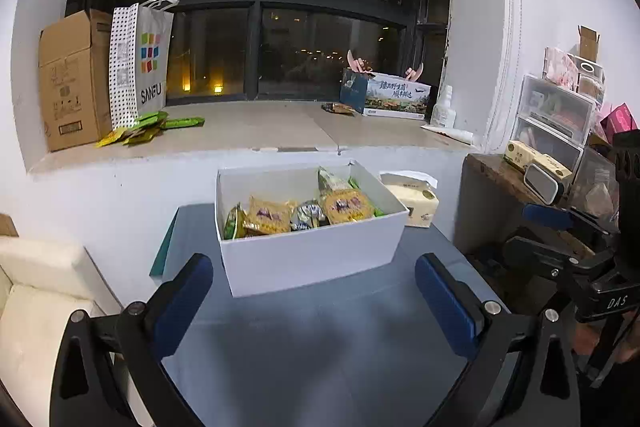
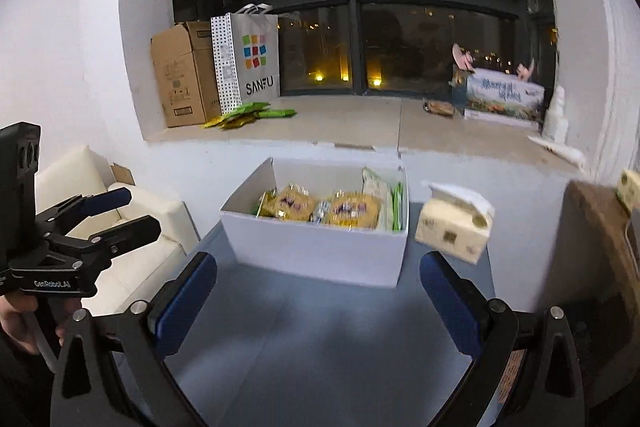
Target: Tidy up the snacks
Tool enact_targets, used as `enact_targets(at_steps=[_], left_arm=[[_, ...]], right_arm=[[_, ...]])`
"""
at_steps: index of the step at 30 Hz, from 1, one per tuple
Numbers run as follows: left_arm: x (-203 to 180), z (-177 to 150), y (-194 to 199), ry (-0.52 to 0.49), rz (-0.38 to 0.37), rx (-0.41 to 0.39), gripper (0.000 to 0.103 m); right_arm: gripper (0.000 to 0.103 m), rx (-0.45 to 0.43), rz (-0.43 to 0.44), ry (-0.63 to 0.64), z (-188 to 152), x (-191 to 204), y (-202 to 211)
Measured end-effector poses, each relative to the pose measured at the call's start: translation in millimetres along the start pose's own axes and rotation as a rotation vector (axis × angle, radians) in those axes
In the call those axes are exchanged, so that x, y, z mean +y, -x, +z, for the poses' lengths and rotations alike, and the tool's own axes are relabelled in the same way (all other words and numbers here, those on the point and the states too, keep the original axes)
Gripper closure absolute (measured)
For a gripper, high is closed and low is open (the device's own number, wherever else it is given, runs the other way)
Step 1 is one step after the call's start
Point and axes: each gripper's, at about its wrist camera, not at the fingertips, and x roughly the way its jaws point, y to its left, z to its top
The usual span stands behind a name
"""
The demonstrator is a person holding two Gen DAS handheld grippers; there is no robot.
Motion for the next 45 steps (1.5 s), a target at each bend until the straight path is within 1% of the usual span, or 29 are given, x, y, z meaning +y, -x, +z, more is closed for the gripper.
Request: enact_targets(at_steps=[3,5,7,11,15,19,30,45], left_arm=[[-8,-6,9,-0.014,0.009,-0.015,0.000],[-13,-10,15,-0.022,0.021,-0.010,0.000],[-15,-12,20,-0.022,0.024,-0.011,0.000],[-20,-16,34,-0.029,0.030,-0.027,0.000],[-26,-18,41,-0.040,0.025,-0.033,0.000],[-26,-18,42,-0.039,0.011,-0.030,0.000],[-25,-17,40,-0.033,0.010,-0.020,0.000],[-23,-19,41,-0.026,0.015,-0.016,0.000]], right_arm=[[0.000,-0.003,0.001,-0.021,-8,1,10],[0.000,-0.018,-0.006,-0.005,-13,4,16],[0.000,-0.012,-0.019,0.007,-18,9,19],[0.000,-0.027,0.014,0.010,-25,15,30],[0.000,-0.045,0.003,0.023,-27,19,39],[0.000,-0.050,0.007,0.026,-27,20,42],[0.000,-0.043,0.002,0.004,-28,12,39],[0.000,-0.042,0.001,0.004,-31,17,42]])
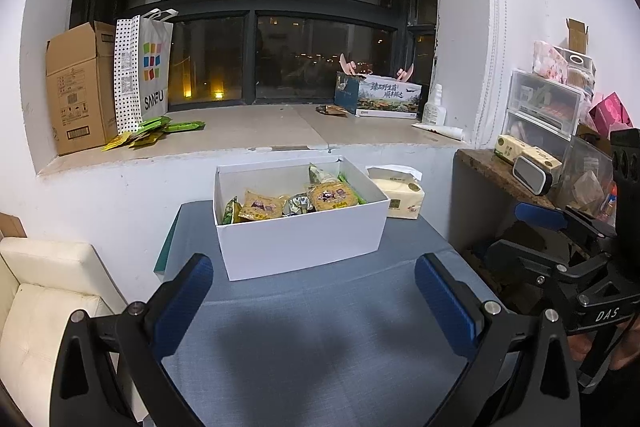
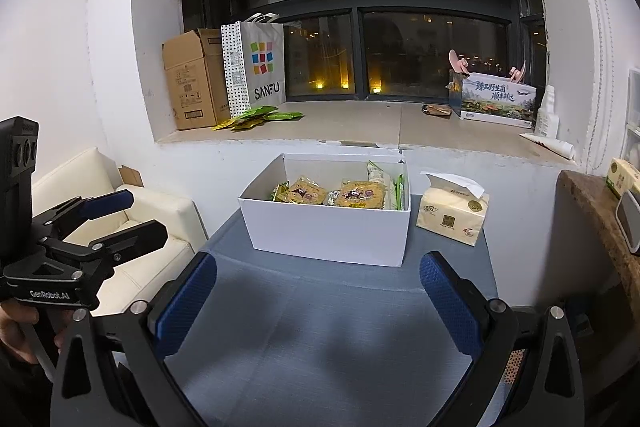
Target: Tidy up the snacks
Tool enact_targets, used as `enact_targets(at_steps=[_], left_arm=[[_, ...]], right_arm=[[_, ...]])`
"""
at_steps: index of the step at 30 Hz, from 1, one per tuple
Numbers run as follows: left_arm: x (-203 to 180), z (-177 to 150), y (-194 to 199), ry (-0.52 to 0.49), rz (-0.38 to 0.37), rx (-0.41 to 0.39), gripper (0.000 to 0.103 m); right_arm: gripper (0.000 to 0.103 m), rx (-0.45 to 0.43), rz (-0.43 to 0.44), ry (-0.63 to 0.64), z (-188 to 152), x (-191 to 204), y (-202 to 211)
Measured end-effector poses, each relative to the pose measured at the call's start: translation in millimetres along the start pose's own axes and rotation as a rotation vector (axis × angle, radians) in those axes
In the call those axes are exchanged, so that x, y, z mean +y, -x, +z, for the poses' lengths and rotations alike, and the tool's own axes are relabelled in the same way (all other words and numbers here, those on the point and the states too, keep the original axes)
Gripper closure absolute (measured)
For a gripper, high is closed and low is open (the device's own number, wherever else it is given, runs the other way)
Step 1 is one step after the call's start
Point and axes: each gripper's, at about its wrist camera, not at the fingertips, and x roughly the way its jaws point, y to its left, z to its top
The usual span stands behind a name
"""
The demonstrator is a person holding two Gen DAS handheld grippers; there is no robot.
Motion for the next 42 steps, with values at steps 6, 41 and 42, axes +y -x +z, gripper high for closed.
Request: enact_targets(at_steps=[6,41,42], left_arm=[[-1.1,0.9,0.6,-0.004,0.004,-0.002,0.000],[-3.1,-1.0,0.8,-0.012,-0.015,0.001,0.000],[-3.2,-1.2,0.6,-0.014,-0.017,0.001,0.000]], right_arm=[[0.000,-0.001,0.002,0.001,0.4,-0.3,-0.1],[0.000,-0.004,0.016,0.007,1.6,-0.6,1.0],[0.000,-0.004,0.017,0.009,1.4,-0.6,1.1]])
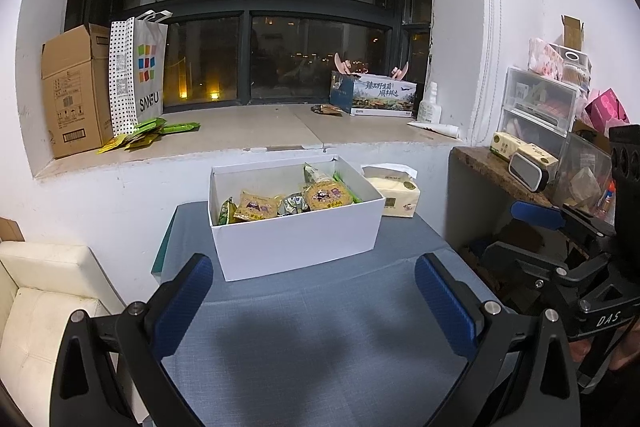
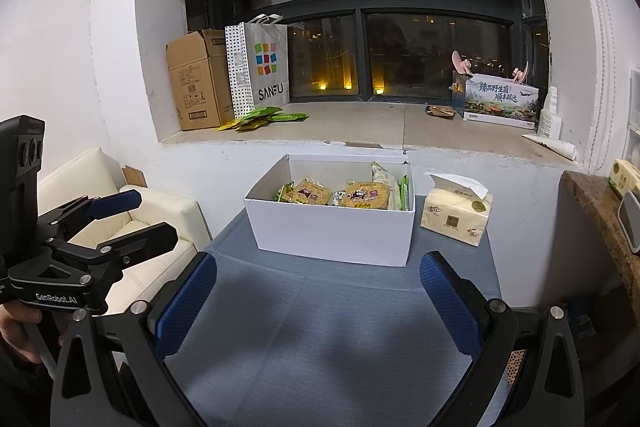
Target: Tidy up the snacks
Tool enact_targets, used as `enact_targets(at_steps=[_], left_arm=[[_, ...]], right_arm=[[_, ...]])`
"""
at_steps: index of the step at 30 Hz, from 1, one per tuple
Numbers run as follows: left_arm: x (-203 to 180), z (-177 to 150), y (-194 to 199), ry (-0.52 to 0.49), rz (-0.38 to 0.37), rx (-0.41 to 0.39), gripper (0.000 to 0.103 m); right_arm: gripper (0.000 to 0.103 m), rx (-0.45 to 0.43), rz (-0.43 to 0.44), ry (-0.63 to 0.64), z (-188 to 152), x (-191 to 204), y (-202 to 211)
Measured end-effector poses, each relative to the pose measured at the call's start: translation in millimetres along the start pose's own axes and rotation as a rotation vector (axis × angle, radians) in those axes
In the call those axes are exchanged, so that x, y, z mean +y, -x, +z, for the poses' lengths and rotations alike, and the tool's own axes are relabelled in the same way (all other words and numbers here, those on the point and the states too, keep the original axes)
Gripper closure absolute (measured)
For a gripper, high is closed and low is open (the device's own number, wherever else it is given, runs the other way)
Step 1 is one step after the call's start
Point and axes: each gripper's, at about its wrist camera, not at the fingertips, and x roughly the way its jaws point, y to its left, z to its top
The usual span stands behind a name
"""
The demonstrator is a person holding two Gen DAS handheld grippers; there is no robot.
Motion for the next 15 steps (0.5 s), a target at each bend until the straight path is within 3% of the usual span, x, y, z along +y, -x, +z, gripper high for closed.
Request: enact_targets(at_steps=[15], left_arm=[[1.1,-1.5,-0.1,0.002,-0.002,0.003,0.000]], right_arm=[[0.000,0.002,0.000,-0.003,-2.0,2.9,0.2]])
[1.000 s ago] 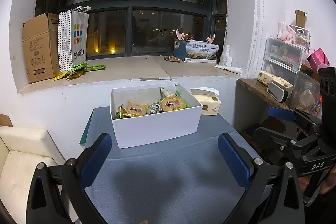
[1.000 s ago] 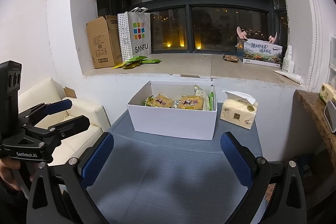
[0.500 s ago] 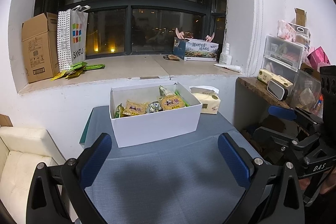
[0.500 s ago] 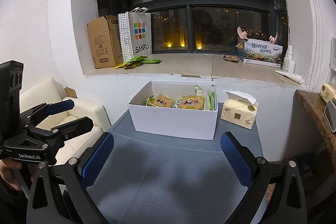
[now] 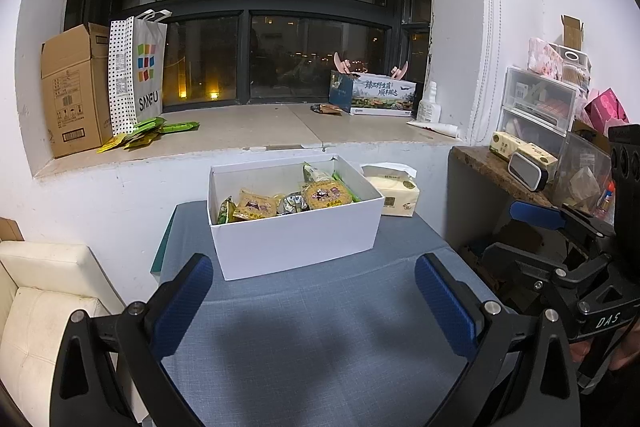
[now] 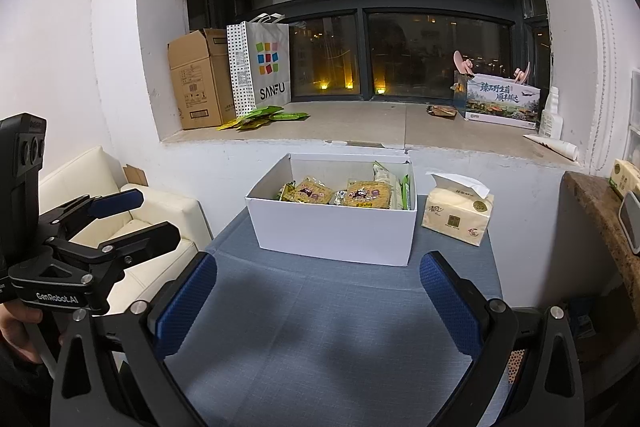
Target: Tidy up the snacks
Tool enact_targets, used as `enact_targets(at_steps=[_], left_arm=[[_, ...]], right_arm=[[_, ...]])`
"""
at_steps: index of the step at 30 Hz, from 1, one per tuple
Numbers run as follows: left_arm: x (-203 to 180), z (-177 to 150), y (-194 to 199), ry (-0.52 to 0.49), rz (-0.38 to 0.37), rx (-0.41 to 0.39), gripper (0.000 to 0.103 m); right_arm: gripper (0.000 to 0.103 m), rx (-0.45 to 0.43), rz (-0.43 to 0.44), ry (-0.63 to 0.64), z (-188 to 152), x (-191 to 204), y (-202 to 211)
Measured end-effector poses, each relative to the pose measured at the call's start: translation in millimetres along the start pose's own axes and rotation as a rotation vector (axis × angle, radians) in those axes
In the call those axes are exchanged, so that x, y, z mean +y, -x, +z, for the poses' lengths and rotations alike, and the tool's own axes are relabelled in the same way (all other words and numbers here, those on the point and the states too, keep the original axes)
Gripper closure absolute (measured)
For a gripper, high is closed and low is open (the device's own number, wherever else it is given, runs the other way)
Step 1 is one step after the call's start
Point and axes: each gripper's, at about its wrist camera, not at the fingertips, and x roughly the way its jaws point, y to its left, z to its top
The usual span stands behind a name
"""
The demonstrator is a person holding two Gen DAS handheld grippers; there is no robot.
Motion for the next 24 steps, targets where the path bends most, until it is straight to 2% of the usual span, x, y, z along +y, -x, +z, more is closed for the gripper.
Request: enact_targets(at_steps=[24], left_arm=[[-1.2,0.5,-2.2,-0.002,-0.005,0.005,0.000]], right_arm=[[0.000,0.002,-0.001,0.000,-0.9,2.0,0.3]])
